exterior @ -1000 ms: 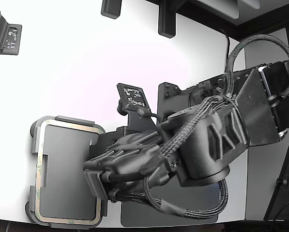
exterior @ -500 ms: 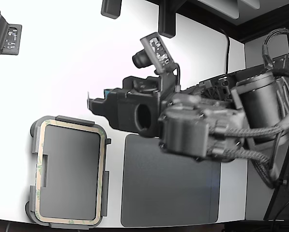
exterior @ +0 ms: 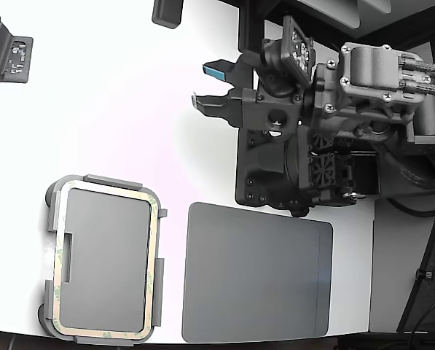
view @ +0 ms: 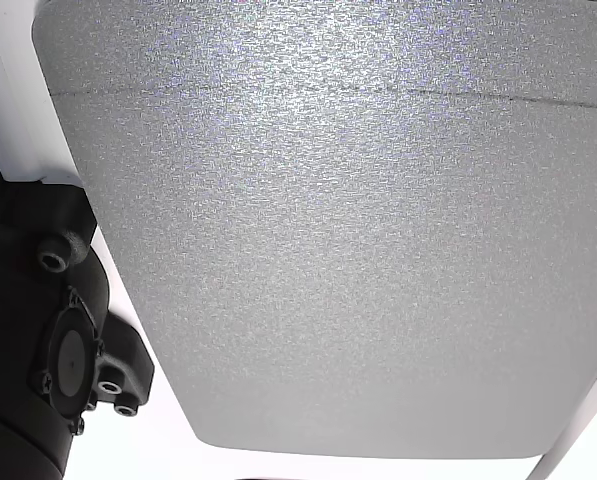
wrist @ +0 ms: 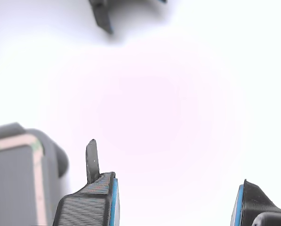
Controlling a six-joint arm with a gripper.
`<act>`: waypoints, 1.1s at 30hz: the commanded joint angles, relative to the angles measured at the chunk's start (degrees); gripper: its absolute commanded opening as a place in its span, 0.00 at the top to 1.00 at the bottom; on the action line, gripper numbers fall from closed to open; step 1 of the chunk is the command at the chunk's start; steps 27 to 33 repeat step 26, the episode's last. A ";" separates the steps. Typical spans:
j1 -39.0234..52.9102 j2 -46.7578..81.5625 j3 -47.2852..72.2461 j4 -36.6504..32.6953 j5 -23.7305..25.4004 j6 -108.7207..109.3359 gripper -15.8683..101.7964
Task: Grab top frame and put it into gray box.
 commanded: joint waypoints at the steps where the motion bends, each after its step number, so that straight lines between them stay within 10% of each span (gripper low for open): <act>1: -0.97 15.12 12.57 -2.46 0.97 -3.25 0.02; 33: -0.70 22.76 20.65 -2.81 -0.70 -5.36 0.02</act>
